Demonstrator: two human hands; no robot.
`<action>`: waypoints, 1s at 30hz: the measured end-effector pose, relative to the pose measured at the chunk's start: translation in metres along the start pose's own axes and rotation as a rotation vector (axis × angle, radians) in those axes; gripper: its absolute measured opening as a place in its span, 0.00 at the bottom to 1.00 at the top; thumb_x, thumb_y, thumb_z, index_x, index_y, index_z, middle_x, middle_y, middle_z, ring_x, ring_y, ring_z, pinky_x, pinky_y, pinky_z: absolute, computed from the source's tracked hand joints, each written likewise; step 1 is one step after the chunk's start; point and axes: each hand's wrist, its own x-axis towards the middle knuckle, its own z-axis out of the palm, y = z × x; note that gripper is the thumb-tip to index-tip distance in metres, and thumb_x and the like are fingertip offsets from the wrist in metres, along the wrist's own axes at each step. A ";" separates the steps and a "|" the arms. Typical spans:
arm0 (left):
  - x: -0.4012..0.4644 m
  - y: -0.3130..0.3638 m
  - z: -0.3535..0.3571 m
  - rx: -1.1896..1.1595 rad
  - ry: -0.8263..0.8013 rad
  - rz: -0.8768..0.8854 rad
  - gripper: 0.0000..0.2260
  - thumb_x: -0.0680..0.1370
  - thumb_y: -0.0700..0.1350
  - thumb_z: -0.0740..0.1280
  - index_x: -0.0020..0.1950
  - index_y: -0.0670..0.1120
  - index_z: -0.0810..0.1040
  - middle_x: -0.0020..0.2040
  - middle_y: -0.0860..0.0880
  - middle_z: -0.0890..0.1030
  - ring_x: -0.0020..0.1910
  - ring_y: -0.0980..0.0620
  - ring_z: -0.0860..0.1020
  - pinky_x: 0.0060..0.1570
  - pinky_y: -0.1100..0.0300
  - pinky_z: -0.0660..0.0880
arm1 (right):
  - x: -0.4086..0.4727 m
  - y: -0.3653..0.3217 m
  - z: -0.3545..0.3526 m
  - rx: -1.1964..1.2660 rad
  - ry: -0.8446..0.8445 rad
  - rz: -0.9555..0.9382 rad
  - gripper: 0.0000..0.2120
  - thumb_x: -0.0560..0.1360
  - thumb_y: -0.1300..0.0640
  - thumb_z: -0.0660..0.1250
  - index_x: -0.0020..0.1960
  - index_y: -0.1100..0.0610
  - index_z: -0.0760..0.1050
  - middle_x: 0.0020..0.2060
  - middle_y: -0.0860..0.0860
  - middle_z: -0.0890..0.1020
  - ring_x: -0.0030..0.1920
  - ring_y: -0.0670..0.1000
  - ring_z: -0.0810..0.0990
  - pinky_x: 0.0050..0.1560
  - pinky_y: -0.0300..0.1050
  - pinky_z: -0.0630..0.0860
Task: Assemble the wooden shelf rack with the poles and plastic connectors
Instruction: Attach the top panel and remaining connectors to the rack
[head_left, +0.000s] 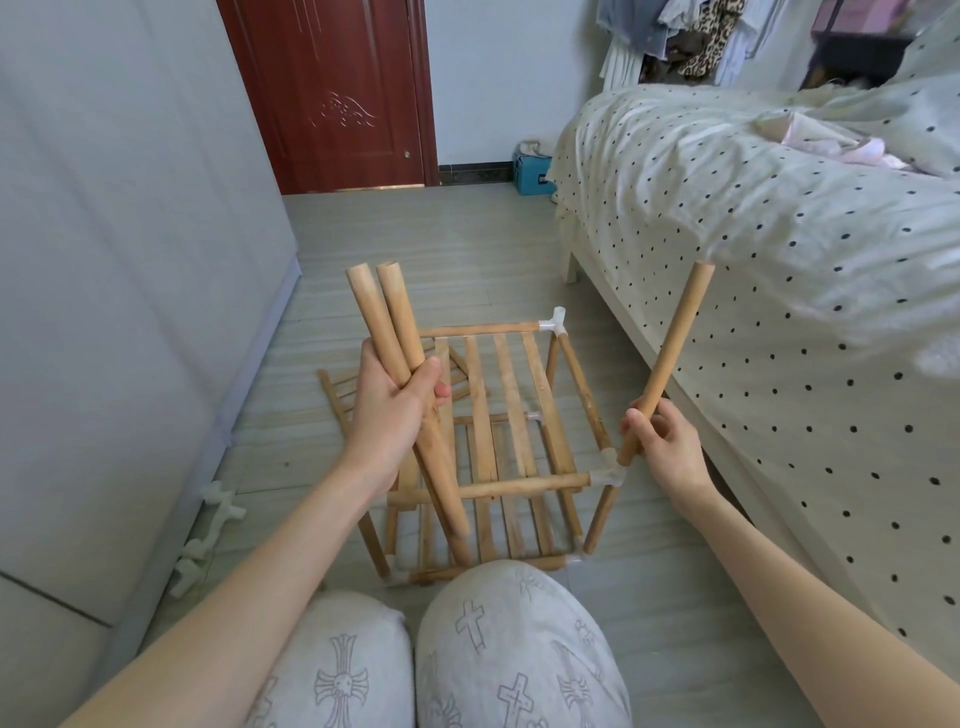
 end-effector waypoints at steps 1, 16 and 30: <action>0.000 0.000 0.000 0.002 0.001 -0.004 0.09 0.78 0.39 0.64 0.54 0.50 0.69 0.41 0.48 0.78 0.37 0.57 0.80 0.43 0.60 0.79 | 0.000 0.002 -0.001 -0.028 -0.012 0.002 0.07 0.78 0.56 0.62 0.48 0.59 0.73 0.41 0.59 0.80 0.40 0.55 0.80 0.44 0.47 0.79; 0.001 -0.005 0.004 -0.008 -0.004 -0.037 0.10 0.79 0.38 0.63 0.56 0.49 0.69 0.41 0.48 0.78 0.38 0.53 0.79 0.48 0.54 0.79 | -0.008 0.018 -0.007 -0.316 -0.092 -0.083 0.09 0.76 0.53 0.65 0.47 0.59 0.75 0.37 0.50 0.82 0.41 0.44 0.81 0.45 0.39 0.76; 0.001 -0.002 -0.006 -0.044 0.043 -0.029 0.11 0.79 0.37 0.61 0.62 0.41 0.68 0.46 0.45 0.81 0.46 0.49 0.81 0.50 0.54 0.79 | -0.041 0.007 0.005 -0.645 -0.003 0.206 0.21 0.76 0.40 0.60 0.46 0.60 0.74 0.36 0.52 0.78 0.35 0.51 0.77 0.37 0.47 0.76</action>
